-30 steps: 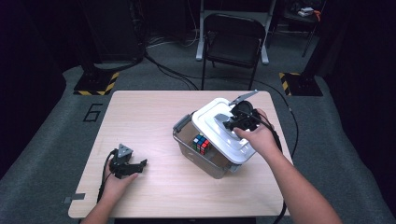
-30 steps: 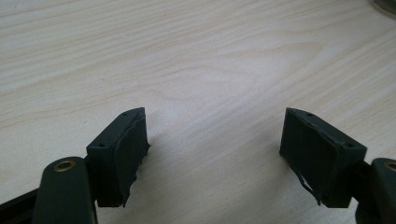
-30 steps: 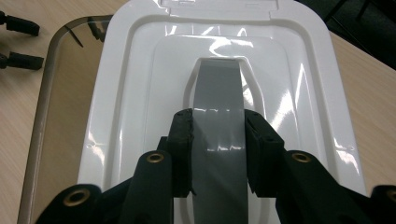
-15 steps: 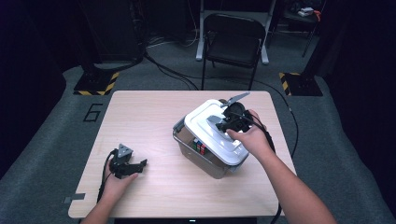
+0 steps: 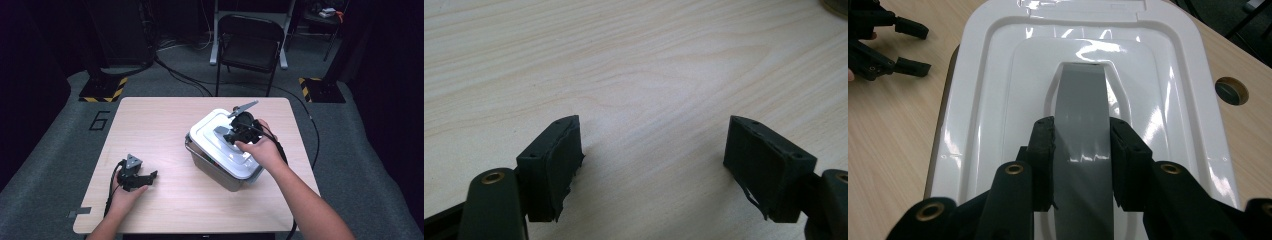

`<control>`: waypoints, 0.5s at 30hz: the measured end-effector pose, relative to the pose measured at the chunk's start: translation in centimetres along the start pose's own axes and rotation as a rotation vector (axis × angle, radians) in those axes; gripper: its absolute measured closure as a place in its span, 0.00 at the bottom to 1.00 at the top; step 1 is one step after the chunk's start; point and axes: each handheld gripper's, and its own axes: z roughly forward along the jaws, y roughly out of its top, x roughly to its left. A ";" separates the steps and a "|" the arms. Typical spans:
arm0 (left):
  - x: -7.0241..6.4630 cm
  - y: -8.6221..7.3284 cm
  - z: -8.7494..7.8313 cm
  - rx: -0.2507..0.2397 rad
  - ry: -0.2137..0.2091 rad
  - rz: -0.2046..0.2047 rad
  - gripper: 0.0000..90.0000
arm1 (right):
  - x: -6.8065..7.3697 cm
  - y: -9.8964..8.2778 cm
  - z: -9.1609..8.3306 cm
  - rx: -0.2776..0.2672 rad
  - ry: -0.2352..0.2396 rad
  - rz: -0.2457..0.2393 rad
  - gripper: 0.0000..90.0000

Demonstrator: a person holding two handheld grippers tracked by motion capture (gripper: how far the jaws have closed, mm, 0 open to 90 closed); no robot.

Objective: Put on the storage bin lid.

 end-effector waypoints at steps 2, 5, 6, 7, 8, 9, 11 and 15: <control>0.0 0.0 0.0 0.000 0.000 0.000 0.25 | 0.1 0.1 0.1 0.005 0.011 -0.004 0.74; 0.0 0.0 0.0 0.000 0.000 0.000 0.25 | 0.5 0.2 0.4 0.005 0.015 0.002 0.74; 0.0 0.0 0.0 0.000 0.000 0.000 0.25 | 0.6 0.2 0.6 0.002 0.016 0.003 0.74; 0.0 0.0 0.0 0.000 0.000 0.000 0.25 | 0.7 0.2 0.7 0.005 0.017 -0.001 0.74; 0.0 0.0 0.0 0.000 0.000 0.000 0.25 | 0.7 0.2 0.8 0.004 0.020 -0.011 0.74; 0.0 0.0 0.0 0.000 0.000 0.000 0.25 | 0.8 0.2 0.9 0.007 0.023 -0.016 0.74; 0.0 0.0 0.0 0.000 0.000 0.000 0.25 | 1.1 0.2 1.0 0.011 0.022 -0.013 0.74; 0.0 0.0 0.0 0.000 0.000 0.000 0.25 | 1.3 0.4 1.3 0.014 0.029 -0.027 0.74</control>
